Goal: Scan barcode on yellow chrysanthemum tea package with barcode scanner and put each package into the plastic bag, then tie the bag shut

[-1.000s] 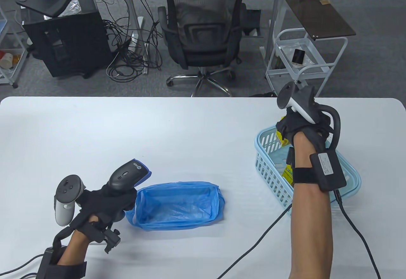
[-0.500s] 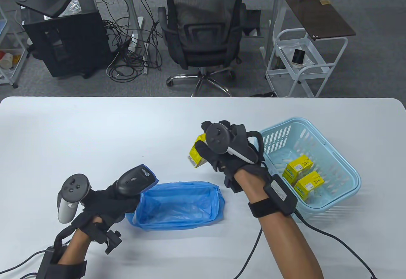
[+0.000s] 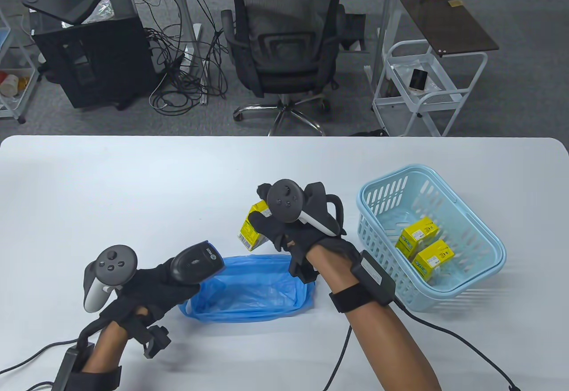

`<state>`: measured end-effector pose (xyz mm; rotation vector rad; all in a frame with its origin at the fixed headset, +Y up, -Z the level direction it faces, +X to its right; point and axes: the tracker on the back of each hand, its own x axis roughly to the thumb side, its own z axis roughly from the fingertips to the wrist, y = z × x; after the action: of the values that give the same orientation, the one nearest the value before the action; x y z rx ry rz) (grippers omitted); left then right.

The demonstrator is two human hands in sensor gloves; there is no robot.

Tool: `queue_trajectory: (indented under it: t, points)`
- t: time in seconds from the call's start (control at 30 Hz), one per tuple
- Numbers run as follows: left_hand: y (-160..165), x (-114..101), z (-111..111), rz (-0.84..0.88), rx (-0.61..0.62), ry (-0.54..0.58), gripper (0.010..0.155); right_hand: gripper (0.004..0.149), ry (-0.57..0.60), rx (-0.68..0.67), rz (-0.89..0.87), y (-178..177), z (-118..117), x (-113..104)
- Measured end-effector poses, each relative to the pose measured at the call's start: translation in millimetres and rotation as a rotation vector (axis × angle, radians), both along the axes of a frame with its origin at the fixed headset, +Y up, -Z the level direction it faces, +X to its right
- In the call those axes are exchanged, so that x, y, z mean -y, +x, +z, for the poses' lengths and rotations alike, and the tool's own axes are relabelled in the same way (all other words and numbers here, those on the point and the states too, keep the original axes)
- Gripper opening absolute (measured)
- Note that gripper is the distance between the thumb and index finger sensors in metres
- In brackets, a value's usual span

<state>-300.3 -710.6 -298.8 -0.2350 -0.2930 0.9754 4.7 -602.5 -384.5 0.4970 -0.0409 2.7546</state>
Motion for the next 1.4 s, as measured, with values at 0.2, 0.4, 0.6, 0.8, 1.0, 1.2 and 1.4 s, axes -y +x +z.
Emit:
queue_trajectory:
  t: [0.2, 0.4, 0.6, 0.8, 1.0, 1.2, 1.4]
  points:
    - [-3, 3, -1, 0.058, 0.006, -0.014, 0.066, 0.073, -0.036, -0.083, -0.005, -4, 9, -1]
    - [-20, 3, -3, 0.152, -0.076, 0.000, 0.072, 0.074, -0.162, -0.384, 0.008, -23, 31, 17]
    - [-31, 2, -4, 0.223, -0.132, 0.003, 0.075, 0.074, -0.177, -0.512, -0.003, -52, 52, 55]
    - [-35, 2, -3, 0.241, -0.147, 0.005, 0.075, 0.075, -0.131, -0.510, -0.045, -67, 52, 84]
    - [-34, 2, -4, 0.226, -0.141, 0.003, 0.075, 0.074, -0.106, -0.449, -0.044, -71, 44, 100]
    - [-35, 3, -4, 0.224, -0.143, 0.004, 0.076, 0.074, -0.155, -0.413, -0.048, -72, 35, 111]
    - [-34, 4, -4, 0.222, -0.136, -0.001, 0.075, 0.075, -0.178, -0.430, -0.035, -74, 34, 113]
